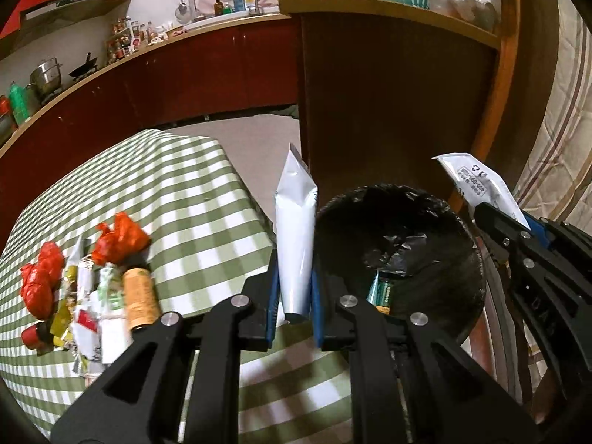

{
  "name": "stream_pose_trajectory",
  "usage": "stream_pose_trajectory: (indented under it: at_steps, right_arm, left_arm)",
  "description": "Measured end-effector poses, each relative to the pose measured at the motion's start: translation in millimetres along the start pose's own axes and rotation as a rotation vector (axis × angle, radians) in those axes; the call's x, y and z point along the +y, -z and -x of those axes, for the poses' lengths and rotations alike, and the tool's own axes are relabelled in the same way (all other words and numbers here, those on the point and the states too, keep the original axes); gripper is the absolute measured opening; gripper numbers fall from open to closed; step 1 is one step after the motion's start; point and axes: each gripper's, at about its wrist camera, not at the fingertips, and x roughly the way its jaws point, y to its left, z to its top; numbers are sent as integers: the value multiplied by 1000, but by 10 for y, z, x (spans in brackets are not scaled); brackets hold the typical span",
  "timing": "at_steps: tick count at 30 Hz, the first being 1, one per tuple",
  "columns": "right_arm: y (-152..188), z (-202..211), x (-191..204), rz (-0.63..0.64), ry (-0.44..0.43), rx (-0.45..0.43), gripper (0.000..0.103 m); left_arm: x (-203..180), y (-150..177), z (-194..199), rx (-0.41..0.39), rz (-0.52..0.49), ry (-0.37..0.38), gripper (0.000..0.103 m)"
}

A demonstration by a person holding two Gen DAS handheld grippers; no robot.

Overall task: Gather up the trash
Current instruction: 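Carry both items over the bin and open both tools to drop them, then move both tools back to the table toward the wrappers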

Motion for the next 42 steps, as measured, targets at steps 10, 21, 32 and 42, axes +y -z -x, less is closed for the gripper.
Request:
stream_pose_trajectory:
  at_steps: [10, 21, 32, 42]
  right_arm:
    - [-51, -168, -186, -28, -17, 17, 12]
    - [-32, -192, -277, -65, -13, 19, 27]
    - [-22, -102, -263, -89, 21, -5, 56]
    - [-30, -26, 173, -40, -50, 15, 60]
  left_arm:
    - [-234, -117, -158, 15, -11, 4, 23]
    - [-300, -129, -203, 17, -10, -7, 46]
    - [-139, -96, -92, 12, 11, -17, 49]
    - [351, 120, 221, 8, 34, -73, 58]
